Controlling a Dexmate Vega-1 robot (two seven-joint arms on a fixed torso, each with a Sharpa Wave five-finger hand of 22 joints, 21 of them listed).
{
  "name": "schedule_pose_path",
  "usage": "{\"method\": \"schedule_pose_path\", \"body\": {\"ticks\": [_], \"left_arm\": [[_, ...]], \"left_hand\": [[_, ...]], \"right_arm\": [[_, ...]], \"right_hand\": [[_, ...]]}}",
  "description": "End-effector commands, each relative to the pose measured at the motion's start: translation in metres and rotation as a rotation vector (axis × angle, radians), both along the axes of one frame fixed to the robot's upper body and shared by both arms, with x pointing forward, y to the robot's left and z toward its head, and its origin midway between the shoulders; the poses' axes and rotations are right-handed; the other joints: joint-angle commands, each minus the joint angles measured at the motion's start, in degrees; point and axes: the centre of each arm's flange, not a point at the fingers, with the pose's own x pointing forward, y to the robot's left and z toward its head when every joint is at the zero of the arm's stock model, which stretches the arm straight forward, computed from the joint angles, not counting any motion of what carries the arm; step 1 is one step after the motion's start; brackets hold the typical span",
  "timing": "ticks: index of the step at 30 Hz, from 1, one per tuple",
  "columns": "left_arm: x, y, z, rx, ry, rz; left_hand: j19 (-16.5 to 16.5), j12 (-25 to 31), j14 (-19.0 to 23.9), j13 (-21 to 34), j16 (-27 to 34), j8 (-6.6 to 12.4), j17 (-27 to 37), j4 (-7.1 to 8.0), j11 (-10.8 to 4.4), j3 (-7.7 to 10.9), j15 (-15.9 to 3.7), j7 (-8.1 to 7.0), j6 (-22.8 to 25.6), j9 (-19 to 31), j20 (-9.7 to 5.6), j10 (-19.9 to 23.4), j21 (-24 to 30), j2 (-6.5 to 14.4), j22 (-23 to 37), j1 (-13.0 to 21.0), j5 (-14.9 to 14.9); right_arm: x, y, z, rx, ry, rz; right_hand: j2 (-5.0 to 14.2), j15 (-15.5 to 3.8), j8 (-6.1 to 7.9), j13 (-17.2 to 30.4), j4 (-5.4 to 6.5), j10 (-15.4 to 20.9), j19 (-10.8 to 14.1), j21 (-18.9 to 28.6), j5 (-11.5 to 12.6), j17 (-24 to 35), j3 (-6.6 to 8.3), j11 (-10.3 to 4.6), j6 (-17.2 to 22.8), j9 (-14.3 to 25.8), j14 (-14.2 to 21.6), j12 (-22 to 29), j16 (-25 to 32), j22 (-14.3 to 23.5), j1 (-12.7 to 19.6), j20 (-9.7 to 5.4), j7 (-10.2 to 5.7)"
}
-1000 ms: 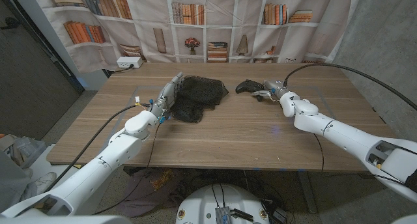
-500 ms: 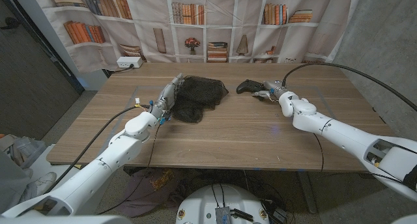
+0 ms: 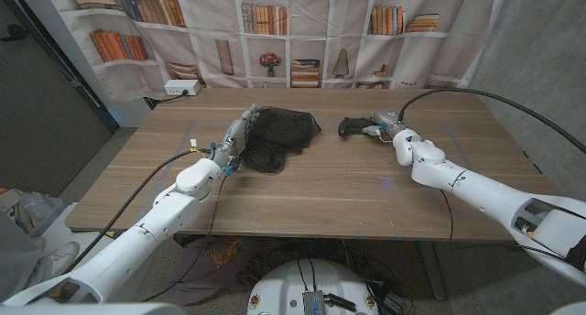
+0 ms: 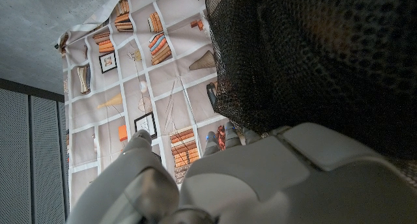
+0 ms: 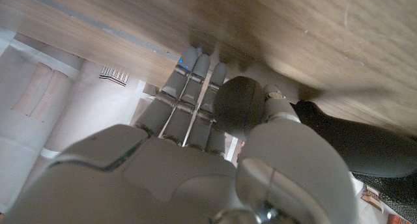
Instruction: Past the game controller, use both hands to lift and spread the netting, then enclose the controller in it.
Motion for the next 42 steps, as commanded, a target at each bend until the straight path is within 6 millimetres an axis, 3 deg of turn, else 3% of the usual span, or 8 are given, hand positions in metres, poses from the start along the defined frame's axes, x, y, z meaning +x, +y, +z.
{"method": "schedule_pose_path", "body": {"ticks": [1,4,6,10,15,24,32,42], "left_arm": [[0.001,-0.005,-0.001,0.002,0.005,-0.007],[0.001,-0.006,-0.002,0.002,0.007,-0.007],[0.001,-0.006,-0.002,0.002,0.006,-0.009],[0.001,-0.008,-0.003,-0.001,0.005,-0.011],[0.001,-0.009,-0.004,-0.002,0.004,-0.011],[-0.002,-0.009,-0.002,0.001,-0.002,-0.011],[-0.027,-0.009,0.023,0.070,-0.086,0.069],[-0.041,-0.005,0.033,0.065,-0.136,0.145]], "left_hand": [[-0.1,0.3,-2.8,0.2,0.2,-0.07,0.2,-0.27,-0.02,0.05,0.19,-0.23,-0.1,0.2,-0.18,0.5,0.2,0.0,0.1,0.4,-0.1],[-0.1,0.3,-2.8,0.2,0.2,-0.06,0.2,-0.27,-0.02,0.04,0.18,-0.23,-0.1,0.2,-0.17,0.5,0.2,0.0,0.1,0.4,-0.1],[-0.1,0.3,-2.8,0.2,0.2,-0.06,0.2,-0.27,0.03,0.04,0.19,-0.25,-0.1,0.2,-0.18,0.5,0.2,0.0,0.1,0.4,-0.1],[-0.1,0.3,-2.8,0.2,0.2,-0.06,0.2,-0.26,-0.02,0.02,0.18,-0.27,-0.1,0.2,-0.16,0.5,0.2,0.0,0.1,0.4,-0.1],[-0.1,0.3,-2.8,0.2,0.2,-0.05,0.2,-0.26,0.04,0.00,0.15,-0.21,0.0,0.2,-0.17,0.5,0.2,0.1,0.1,0.4,-0.1],[-0.1,0.3,-2.9,0.2,0.2,-0.04,0.3,-0.26,-0.14,-0.05,0.14,-0.16,0.1,0.2,-0.17,0.6,0.2,0.1,0.1,0.4,-0.1],[10.7,2.1,6.7,0.5,2.6,0.86,0.9,-0.19,0.26,-0.65,0.41,0.74,2.9,0.3,0.18,6.4,4.6,0.5,1.3,0.1,-0.1],[14.4,8.6,17.3,3.0,5.3,4.69,3.1,-0.06,-4.26,-0.97,-1.49,1.99,16.5,0.7,1.08,20.6,6.4,1.3,1.6,0.1,-0.2]], "right_arm": [[-0.012,-0.005,0.005,0.085,-0.093,0.041],[-0.017,-0.003,0.010,0.084,-0.101,0.054],[-0.020,-0.002,0.013,0.082,-0.114,0.059],[-0.024,0.001,0.016,0.080,-0.134,0.066],[-0.028,0.003,0.019,0.062,-0.146,0.064],[-0.038,0.007,0.025,0.025,-0.187,0.060],[-0.047,0.009,0.029,0.023,-0.212,0.061],[-0.052,0.007,0.031,0.020,-0.209,0.058]], "right_hand": [[3.16,-8.82,1.33,1.8,0.44,3.2,1.4,4.3,0.1,3.0,1.97,-1.46,2.3,1.4,4.6,1.7,1.5,2.7,5.4,-8.20,-1.76],[4.34,-8.72,1.55,2.2,1.67,3.5,1.3,5.5,-0.3,3.5,2.41,-1.20,3.0,1.6,5.4,1.9,1.6,3.6,5.5,-8.11,-2.24],[5.58,-8.59,1.58,2.6,4.22,3.6,1.2,7.1,-1.1,4.0,3.41,-1.01,4.1,1.5,6.1,1.9,1.6,4.8,4.8,-8.09,-2.37],[5.60,-8.48,0.24,3.8,13.62,4.9,0.0,12.5,-3.8,6.1,8.71,-0.73,5.1,1.2,7.7,1.8,1.5,9.1,2.1,-8.11,-1.82],[5.66,-8.38,-1.20,4.1,17.67,7.3,0.5,15.9,-4.1,7.5,11.07,-0.93,3.7,1.1,10.0,2.1,2.0,11.0,0.4,-8.23,-0.41],[5.46,-8.35,-1.36,4.7,18.95,8.7,0.2,17.7,-4.0,8.4,12.50,-0.88,3.8,1.6,10.9,2.5,2.2,12.0,-0.4,-8.27,-0.30],[5.27,-8.37,-1.37,5.1,18.82,9.5,-0.4,18.8,-4.1,9.1,13.49,-0.85,4.2,1.9,11.1,2.7,2.2,12.6,-0.5,-8.35,-0.27],[5.04,-8.39,-1.32,5.2,18.26,9.6,-0.9,19.9,-4.3,9.7,14.34,-0.81,5.0,2.1,11.2,2.3,2.1,13.2,-0.3,-8.40,-0.12]]}}
